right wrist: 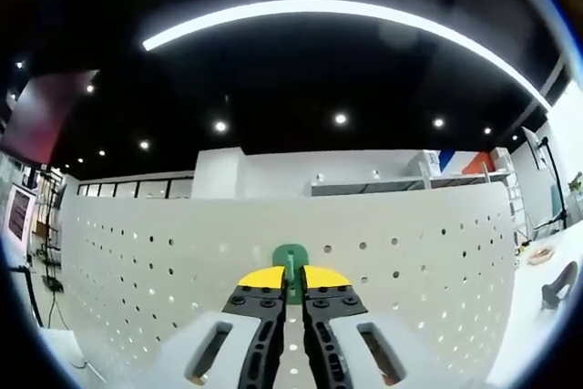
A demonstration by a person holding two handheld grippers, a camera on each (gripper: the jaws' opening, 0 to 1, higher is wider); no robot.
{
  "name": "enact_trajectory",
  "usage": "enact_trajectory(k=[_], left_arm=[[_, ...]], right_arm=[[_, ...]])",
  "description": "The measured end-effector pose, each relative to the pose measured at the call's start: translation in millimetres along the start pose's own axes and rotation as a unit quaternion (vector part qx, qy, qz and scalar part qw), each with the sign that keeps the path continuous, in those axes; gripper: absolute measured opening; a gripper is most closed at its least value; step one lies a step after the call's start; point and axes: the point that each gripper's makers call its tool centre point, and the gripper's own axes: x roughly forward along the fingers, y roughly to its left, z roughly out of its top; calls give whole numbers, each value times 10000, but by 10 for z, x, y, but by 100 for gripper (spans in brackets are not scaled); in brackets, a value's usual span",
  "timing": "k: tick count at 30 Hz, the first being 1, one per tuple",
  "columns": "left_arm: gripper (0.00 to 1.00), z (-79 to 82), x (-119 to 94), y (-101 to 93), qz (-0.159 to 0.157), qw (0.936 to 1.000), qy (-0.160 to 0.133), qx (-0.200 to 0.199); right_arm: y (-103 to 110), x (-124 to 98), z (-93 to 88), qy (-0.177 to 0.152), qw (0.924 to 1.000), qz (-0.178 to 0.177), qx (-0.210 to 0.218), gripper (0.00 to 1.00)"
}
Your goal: Insert the hook assembly into the mounting plate slot until the hook locks in place.
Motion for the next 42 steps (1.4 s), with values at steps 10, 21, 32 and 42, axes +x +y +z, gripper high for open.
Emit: enact_trajectory(k=[10,21,32,42], left_arm=[[85,7,-3,-3,-2,10000,1,17],[86,-2,1,-9,-6,10000,10,5],[87,-9,22,-11,-18,10000,21,-7],[87,-4,34,-4,-21,10000,9,-13]], right_arm=[[12,-3,15,17,10000,41,-59,11],[51,-37,16,15,9999,108,-69,22],[82,-71,-8,49,9999,151,-19,46],[161,-81,-40,161,9994,295,-69,70]])
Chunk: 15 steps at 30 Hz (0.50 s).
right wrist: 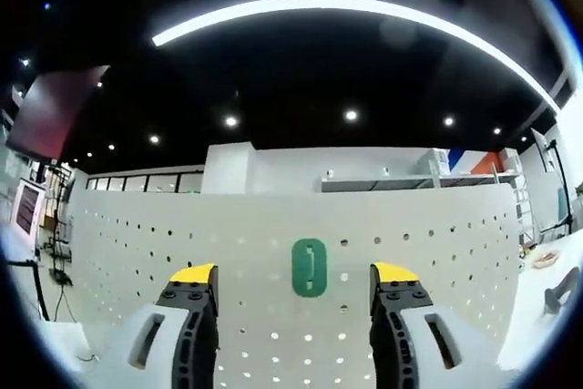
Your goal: Insert the hook assembly into the mounting plate slot until the hook locks in place.
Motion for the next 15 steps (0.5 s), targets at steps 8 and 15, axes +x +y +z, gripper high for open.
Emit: enact_trajectory(k=[8,15], left_arm=[[89,7,-2,-1,1,10000,-2,-1],[89,17,-4,-24,-3,10000,-14,-5]], right_arm=[[-20,-51,-45,97,9999,-50,30,86],[-13,-101,-85,197,9998,39,89,88]])
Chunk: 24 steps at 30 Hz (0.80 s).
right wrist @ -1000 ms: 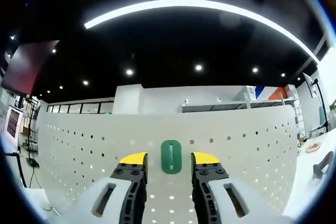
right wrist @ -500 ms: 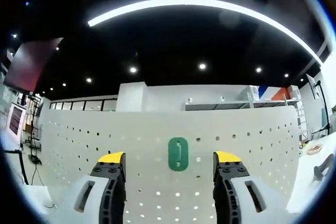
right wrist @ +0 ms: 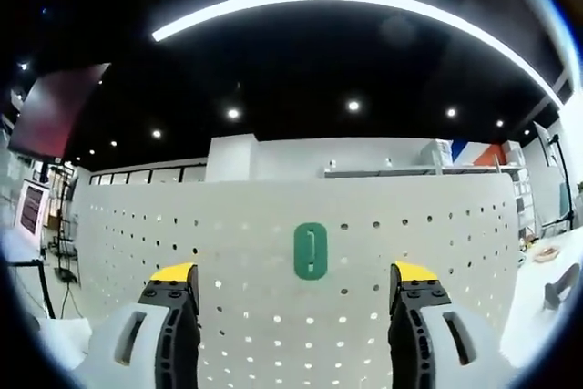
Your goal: Insert the hook assembly into the mounting plate slot until the hook locks in place.
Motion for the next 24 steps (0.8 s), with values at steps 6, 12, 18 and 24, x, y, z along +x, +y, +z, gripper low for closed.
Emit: enact_trajectory(k=[6,12,18,24], left_arm=[[89,-4,8,-30,-25,10000,12,18],[89,-2,6,-85,-52,10000,-12,41],[89,-19,-17,-119,-48,10000,-2,57],[89,-36,-46,-155,-36,10000,1,72]], right_arm=[[-31,-76,-30,92,9999,42,-100,87],[-49,-216,-56,196,9997,49,-148,86],[-15,-370,-81,304,9993,119,-204,85],[31,-554,-146,449,9986,210,-181,85]])
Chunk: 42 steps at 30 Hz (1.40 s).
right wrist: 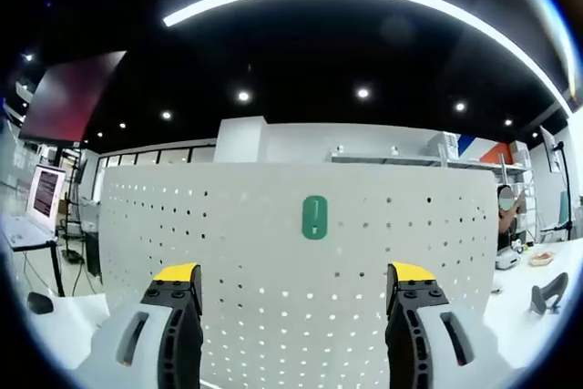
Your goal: Insert the hook assembly into the mounting plate slot until the hook locks in place.
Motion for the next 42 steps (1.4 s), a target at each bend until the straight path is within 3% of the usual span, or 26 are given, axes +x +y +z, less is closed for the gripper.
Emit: enact_trajectory(k=[12,24,30,42], left_arm=[[88,-2,-62,-90,41,10000,-15,72],[88,-7,-126,-230,61,9998,-16,177],[88,-30,-144,-302,57,9997,-3,223],[88,-114,-166,-415,40,9998,62,205]], right_arm=[[169,-501,-35,216,9995,230,83,84],[373,-1027,174,352,9969,701,75,83],[460,-1285,245,425,9949,912,94,83],[722,-1850,208,807,9864,1421,162,82]])
